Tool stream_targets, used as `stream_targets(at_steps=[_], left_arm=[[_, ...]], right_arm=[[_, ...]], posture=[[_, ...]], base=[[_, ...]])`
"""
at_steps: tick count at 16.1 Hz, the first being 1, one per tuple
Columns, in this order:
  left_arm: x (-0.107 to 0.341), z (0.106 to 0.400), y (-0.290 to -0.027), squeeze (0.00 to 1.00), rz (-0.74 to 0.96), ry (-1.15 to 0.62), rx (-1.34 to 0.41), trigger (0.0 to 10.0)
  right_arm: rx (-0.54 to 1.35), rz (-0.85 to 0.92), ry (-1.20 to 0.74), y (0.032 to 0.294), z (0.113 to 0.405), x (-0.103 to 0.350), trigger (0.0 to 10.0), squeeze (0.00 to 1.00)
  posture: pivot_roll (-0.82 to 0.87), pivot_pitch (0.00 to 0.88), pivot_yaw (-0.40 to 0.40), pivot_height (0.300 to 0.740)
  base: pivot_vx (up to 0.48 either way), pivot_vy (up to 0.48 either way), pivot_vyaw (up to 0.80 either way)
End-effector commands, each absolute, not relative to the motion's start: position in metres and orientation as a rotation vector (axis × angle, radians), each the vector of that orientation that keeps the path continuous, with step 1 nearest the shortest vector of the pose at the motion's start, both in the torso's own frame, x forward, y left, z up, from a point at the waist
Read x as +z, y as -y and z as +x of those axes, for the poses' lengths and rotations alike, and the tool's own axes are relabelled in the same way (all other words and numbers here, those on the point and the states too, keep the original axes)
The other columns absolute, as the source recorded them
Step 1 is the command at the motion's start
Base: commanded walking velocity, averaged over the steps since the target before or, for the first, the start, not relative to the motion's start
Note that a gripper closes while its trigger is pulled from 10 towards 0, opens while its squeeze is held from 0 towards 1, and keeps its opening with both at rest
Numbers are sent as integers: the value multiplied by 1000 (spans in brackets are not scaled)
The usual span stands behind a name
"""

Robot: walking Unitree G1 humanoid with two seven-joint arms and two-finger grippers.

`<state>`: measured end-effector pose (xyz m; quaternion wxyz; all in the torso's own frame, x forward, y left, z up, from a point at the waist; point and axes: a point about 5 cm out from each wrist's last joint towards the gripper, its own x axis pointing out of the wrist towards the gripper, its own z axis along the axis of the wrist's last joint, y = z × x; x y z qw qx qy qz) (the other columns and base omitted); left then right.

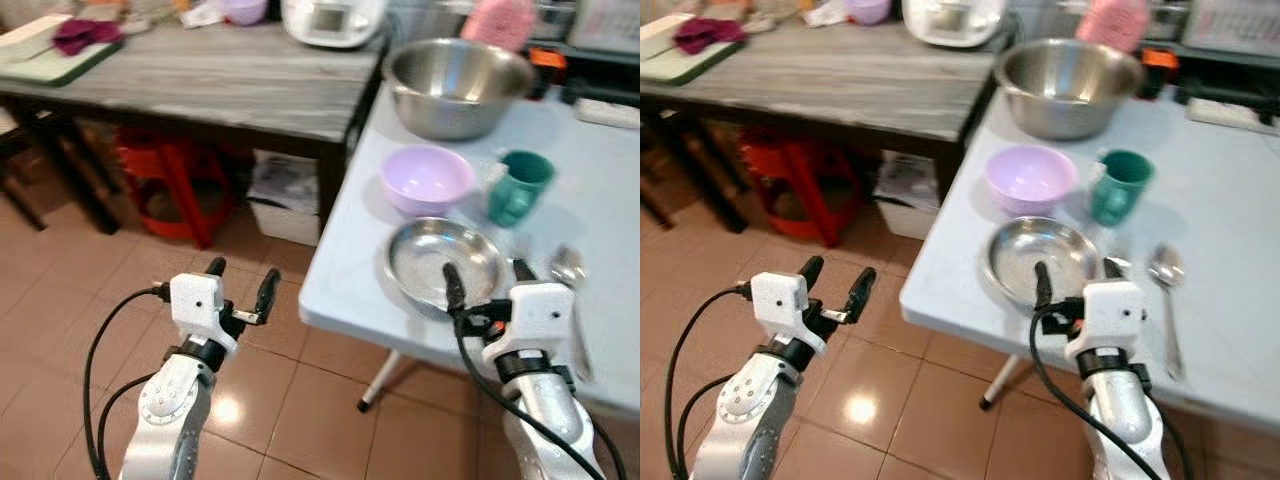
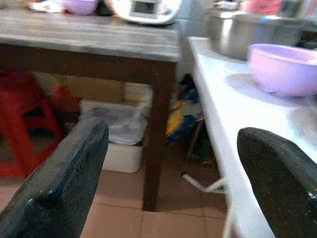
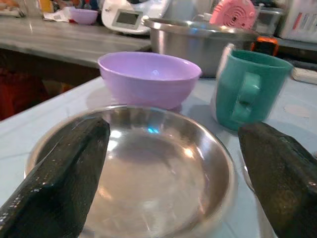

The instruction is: Setting the table

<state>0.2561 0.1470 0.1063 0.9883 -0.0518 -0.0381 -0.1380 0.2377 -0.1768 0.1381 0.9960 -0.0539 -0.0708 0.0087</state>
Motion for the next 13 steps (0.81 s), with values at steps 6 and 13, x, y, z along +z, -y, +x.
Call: stream_targets(at_steps=[6, 13], left_arm=[[105, 251, -148, 0, -100, 61, -291, 10000], [99, 244, -147, 0, -105, 32, -344, 10000]], right_arm=[[23, -122, 147, 174, 236, 142, 10000, 0], [40, -127, 147, 171, 236, 141, 10000, 0]], posture=[[-127, 154, 42, 740], [-130, 159, 36, 740]], base=[[284, 0, -98], [37, 0, -217]])
